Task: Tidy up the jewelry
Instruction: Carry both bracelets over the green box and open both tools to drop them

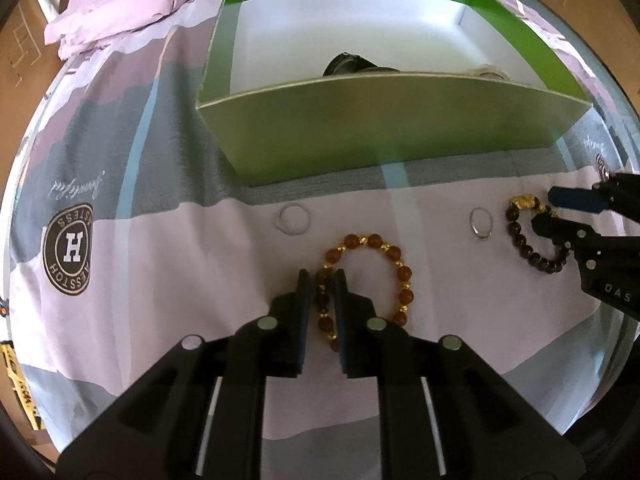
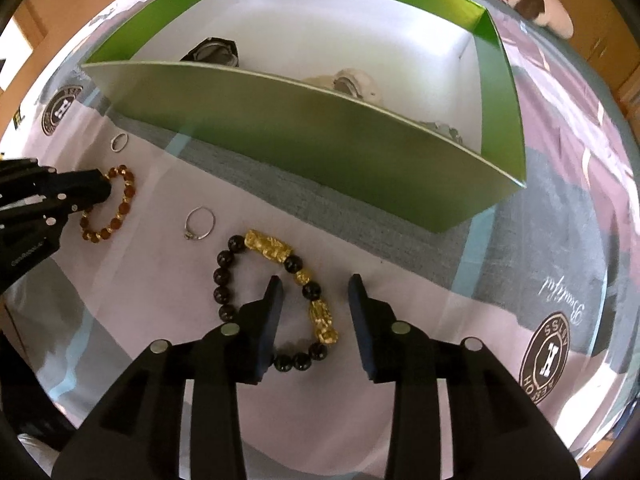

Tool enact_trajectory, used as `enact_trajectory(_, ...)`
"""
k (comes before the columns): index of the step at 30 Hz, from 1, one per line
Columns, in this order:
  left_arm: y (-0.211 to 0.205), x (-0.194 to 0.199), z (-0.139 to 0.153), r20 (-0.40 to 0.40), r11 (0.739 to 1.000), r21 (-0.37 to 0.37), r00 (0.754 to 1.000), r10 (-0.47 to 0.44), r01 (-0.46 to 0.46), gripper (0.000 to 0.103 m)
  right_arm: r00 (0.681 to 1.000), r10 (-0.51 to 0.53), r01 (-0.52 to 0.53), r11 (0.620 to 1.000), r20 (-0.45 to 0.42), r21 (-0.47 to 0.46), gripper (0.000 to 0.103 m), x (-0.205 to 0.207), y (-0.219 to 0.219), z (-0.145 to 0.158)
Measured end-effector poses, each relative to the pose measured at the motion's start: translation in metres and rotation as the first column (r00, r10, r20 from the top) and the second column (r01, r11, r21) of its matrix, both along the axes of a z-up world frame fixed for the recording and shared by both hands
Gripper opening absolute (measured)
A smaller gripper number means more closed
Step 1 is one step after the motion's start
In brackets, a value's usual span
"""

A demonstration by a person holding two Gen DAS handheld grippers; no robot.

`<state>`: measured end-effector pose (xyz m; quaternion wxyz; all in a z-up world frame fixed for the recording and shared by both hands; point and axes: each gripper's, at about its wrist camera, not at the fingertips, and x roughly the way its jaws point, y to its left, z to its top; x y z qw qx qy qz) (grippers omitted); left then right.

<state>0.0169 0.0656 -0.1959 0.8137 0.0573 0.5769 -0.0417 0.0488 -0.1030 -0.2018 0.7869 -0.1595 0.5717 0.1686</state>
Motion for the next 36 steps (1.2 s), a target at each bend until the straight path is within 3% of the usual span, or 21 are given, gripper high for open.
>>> enact_trajectory(2,-0.005,0.001,-0.001,0.006,1.000,0.025,1.000,-0.013,0.013,0.012,1.000,0.007,-0.007,1.000,0.017,-0.010,0.035,-0.002,0.002,0.000)
enact_trajectory(5,-0.007,0.001,0.000,0.008,0.999,0.036,1.000,-0.023,0.023,0.009,1.000,0.010,-0.010,1.000,-0.005,0.023,0.015,-0.003,0.004,0.001)
enact_trajectory(9,-0.010,-0.001,0.006,0.012,0.999,0.022,0.999,-0.044,0.043,0.007,1.000,0.018,-0.018,0.999,0.000,0.051,0.009,-0.006,0.004,0.010)
enact_trajectory(18,-0.025,-0.006,0.065,0.119,0.994,-0.066,0.990,-0.080,0.088,0.007,0.995,-0.032,0.013,0.980,0.093,0.197,0.009,-0.014,-0.007,0.078)
enact_trajectory(23,-0.026,0.011,0.112,0.195,0.988,-0.119,0.978,-0.073,0.097,0.007,0.982,-0.075,0.028,0.965,0.172,0.261,0.009,-0.003,-0.017,0.122)
enact_trajectory(26,-0.023,0.023,0.135,0.250,0.990,-0.111,0.967,-0.052,0.082,0.007,0.971,-0.108,0.040,0.953,0.212,0.301,0.009,0.003,-0.023,0.142)
enact_trajectory(31,-0.012,0.047,0.148,0.283,0.991,-0.124,0.959,-0.007,0.044,0.007,0.948,-0.163,0.061,0.937,0.275,0.345,0.009,0.024,-0.031,0.163)
enact_trajectory(36,-0.008,0.071,0.130,0.256,0.995,-0.097,0.967,0.011,0.014,0.007,0.939,-0.181,0.081,0.942,0.292,0.325,0.009,0.043,-0.030,0.156)
